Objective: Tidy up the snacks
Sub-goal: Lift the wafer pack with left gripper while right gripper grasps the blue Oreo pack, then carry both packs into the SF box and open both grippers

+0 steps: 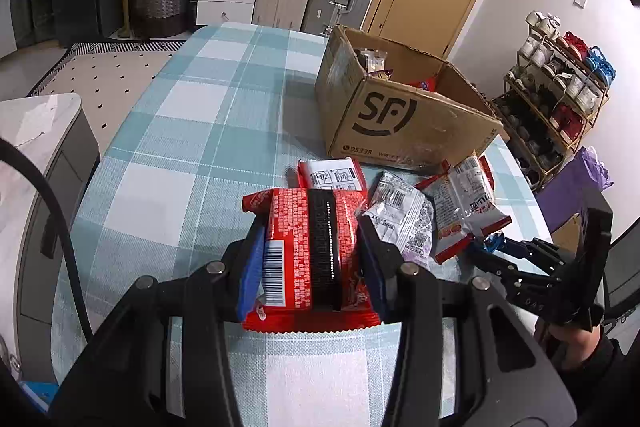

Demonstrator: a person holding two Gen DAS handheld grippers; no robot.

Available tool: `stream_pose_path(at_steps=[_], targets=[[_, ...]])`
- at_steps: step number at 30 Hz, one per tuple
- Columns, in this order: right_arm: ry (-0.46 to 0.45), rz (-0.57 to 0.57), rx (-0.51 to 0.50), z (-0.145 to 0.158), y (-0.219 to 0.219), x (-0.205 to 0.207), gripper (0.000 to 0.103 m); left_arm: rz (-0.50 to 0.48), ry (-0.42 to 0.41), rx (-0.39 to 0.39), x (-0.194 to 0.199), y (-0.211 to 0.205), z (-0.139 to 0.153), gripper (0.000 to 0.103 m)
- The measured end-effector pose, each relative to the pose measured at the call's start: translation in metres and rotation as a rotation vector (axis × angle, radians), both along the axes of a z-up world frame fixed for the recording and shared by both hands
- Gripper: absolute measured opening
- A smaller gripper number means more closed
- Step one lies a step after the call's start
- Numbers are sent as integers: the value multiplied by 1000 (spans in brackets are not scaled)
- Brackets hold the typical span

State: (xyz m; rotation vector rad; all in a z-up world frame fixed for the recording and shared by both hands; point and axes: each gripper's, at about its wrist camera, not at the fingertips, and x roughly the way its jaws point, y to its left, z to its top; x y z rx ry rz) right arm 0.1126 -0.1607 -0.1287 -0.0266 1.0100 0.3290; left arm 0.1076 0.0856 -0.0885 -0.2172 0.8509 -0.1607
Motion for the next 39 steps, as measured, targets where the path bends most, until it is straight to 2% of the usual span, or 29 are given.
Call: stream_pose_path(at_steps=[5,14,21,32,39], targets=[[1,12,15,3,0,-3,44,-12,-12,28,-3,-6,1,41],[-1,18,53,8,-3,-7,43,-15,-8,32,-3,-5,0,41],[-42,12,110,26,-9,-18,43,-13,-6,33,-3,-5,-1,41],[-120,7,127,54,-12,-32,43,9,-3,44,-10,-10,-4,41],[-175,7,182,74,-16,-45,43,-40,-4,54,-22,-32,-2,41]])
